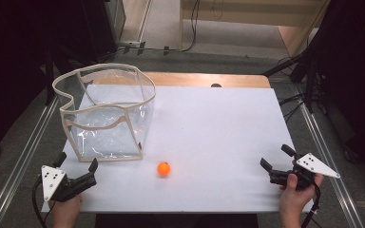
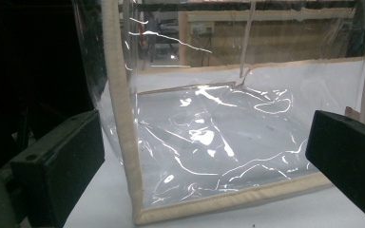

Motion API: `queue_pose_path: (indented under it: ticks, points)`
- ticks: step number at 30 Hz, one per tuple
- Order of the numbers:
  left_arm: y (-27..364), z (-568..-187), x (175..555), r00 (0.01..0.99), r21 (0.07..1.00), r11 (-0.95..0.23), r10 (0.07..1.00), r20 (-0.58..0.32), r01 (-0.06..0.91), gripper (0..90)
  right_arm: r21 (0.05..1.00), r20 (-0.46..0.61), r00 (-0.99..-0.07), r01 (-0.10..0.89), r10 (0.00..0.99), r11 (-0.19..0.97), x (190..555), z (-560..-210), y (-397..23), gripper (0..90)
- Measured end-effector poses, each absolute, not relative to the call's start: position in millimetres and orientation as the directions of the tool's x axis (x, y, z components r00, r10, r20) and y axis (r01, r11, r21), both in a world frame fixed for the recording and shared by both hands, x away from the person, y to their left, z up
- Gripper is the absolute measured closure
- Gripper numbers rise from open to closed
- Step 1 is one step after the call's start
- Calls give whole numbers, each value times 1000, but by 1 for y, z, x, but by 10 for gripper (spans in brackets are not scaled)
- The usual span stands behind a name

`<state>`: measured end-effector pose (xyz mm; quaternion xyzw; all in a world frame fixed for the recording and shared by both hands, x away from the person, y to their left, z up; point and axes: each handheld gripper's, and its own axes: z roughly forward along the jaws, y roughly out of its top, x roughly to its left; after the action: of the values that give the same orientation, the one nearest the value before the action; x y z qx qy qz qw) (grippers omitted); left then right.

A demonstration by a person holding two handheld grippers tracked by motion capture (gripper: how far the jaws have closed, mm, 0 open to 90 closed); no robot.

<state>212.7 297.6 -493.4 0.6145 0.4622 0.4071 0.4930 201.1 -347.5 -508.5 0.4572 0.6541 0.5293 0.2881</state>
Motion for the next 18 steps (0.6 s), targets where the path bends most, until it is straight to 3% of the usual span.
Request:
queue_pose_path:
  ticks: [18]
  points:
    - [296,-495,211,243,983,-94,969,53,159,0,962,64,-464,263,883,69,206,-489,-327,0]
